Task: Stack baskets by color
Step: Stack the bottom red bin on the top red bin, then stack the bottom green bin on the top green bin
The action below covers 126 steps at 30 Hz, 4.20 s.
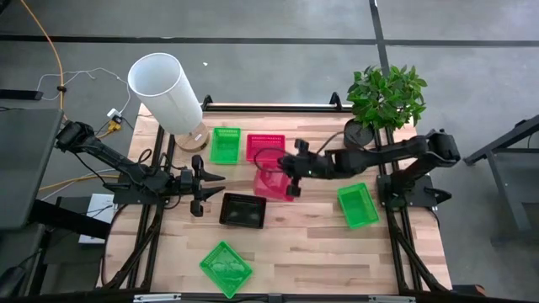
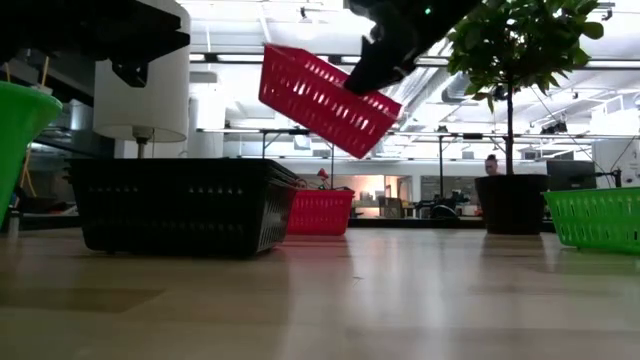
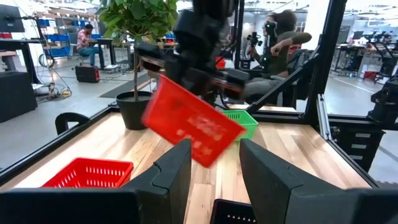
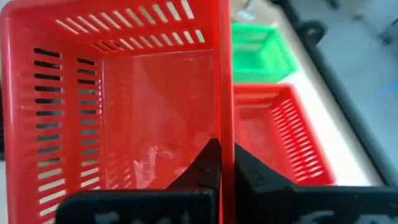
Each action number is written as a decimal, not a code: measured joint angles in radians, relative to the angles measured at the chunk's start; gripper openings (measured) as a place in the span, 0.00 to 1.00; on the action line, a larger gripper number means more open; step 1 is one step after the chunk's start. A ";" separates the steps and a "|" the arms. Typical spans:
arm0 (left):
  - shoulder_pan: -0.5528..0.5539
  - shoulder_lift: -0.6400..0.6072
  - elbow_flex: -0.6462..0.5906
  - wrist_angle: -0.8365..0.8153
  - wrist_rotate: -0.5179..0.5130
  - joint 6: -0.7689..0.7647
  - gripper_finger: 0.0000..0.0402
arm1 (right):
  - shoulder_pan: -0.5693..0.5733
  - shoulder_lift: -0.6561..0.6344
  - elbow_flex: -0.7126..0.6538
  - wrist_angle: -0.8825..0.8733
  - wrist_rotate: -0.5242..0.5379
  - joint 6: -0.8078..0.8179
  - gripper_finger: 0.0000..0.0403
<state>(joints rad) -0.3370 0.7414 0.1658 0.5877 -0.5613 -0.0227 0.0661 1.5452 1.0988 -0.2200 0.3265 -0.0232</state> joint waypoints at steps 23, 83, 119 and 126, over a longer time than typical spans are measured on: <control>0.000 0.000 0.000 0.010 0.000 0.017 0.31 | -0.305 0.483 0.658 -0.428 -0.031 -0.501 0.00; 0.000 0.000 0.000 0.000 -0.038 0.027 0.31 | -0.245 0.240 -0.131 0.736 -0.139 -0.133 0.00; 0.000 0.000 0.000 -0.007 -0.038 -0.001 0.31 | -0.079 0.165 -0.092 0.317 -0.038 -0.150 0.00; 0.000 0.000 0.000 -0.023 -0.038 0.000 0.31 | 0.111 -0.063 -0.375 0.496 0.001 0.006 0.00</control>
<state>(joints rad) -0.3374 0.7410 0.1658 0.5647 -0.5991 -0.0231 0.1771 1.4817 0.7235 0.2760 0.3278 -0.0170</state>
